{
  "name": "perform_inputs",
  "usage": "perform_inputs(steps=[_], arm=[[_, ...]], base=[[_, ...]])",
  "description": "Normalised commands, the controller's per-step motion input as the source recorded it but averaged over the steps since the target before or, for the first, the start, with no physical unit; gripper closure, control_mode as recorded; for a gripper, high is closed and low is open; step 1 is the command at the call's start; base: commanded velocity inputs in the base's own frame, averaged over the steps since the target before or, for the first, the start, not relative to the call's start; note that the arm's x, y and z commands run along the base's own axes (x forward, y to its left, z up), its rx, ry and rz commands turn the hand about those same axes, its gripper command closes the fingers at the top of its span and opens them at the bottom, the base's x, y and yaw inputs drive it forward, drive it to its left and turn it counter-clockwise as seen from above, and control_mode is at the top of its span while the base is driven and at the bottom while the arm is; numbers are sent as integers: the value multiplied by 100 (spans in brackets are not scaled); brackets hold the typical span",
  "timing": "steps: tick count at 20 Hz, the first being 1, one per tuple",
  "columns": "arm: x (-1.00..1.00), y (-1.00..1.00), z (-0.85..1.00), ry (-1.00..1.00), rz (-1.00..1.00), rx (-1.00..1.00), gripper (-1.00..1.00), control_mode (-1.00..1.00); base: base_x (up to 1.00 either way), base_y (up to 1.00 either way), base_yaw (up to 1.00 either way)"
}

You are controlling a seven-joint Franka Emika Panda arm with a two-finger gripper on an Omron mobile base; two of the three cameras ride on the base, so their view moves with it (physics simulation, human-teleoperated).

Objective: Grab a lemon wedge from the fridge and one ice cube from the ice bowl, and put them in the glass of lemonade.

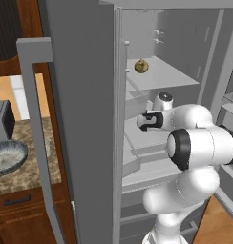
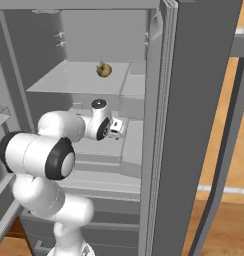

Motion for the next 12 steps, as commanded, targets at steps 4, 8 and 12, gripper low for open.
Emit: perform_inputs(steps=[4,8,12], arm=[[45,0,-18,0,0,0,-100,-100],[37,0,-19,0,0,0,-100,-100],[33,0,-20,1,0,0,-100,-100]], base=[[0,0,0],[0,0,0],[0,0,0]])
